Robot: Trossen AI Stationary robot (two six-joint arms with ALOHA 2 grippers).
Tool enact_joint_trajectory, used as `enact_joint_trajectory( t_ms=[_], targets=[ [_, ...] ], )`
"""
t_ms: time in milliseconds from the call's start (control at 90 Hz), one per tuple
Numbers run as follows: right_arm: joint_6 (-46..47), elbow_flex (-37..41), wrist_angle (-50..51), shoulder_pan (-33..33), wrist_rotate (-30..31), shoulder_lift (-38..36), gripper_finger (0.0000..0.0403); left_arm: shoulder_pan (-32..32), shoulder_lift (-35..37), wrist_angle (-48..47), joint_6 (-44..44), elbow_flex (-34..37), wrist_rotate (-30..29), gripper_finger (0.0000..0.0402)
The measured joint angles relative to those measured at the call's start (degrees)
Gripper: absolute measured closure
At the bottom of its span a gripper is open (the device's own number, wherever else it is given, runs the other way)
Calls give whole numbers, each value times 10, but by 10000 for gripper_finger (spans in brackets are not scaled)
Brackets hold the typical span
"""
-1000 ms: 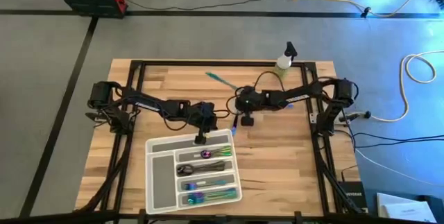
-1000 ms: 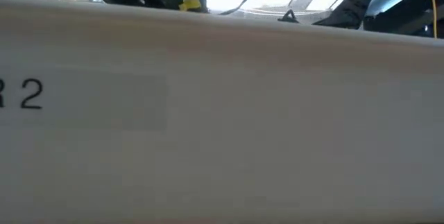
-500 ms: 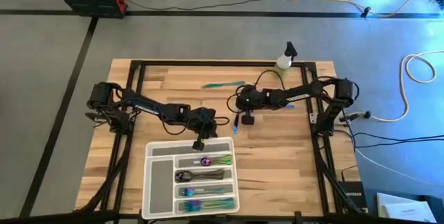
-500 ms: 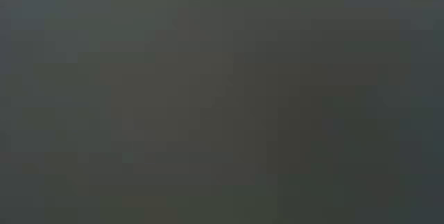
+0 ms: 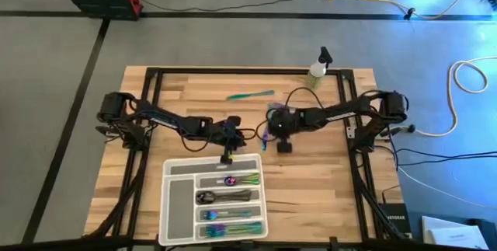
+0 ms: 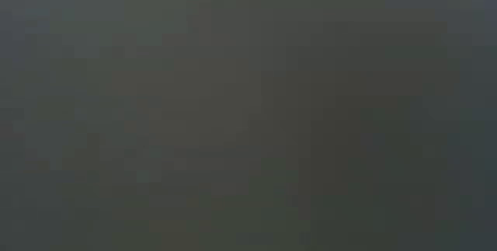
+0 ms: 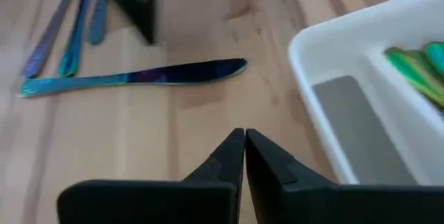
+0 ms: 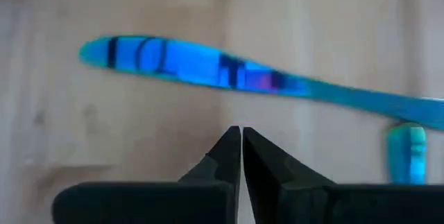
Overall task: Sort silverware
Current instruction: Put the blue table knife into the white silverware tray
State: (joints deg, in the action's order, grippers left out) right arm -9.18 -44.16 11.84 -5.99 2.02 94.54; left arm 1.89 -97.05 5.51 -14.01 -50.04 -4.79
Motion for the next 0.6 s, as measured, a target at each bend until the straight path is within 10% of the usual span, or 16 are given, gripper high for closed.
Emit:
enact_joint_trajectory(
  t_ms=[600],
  targets=[
    [6, 6, -128, 27, -21, 60, 403, 183, 183, -347, 187, -1, -85, 402]
  ],
)
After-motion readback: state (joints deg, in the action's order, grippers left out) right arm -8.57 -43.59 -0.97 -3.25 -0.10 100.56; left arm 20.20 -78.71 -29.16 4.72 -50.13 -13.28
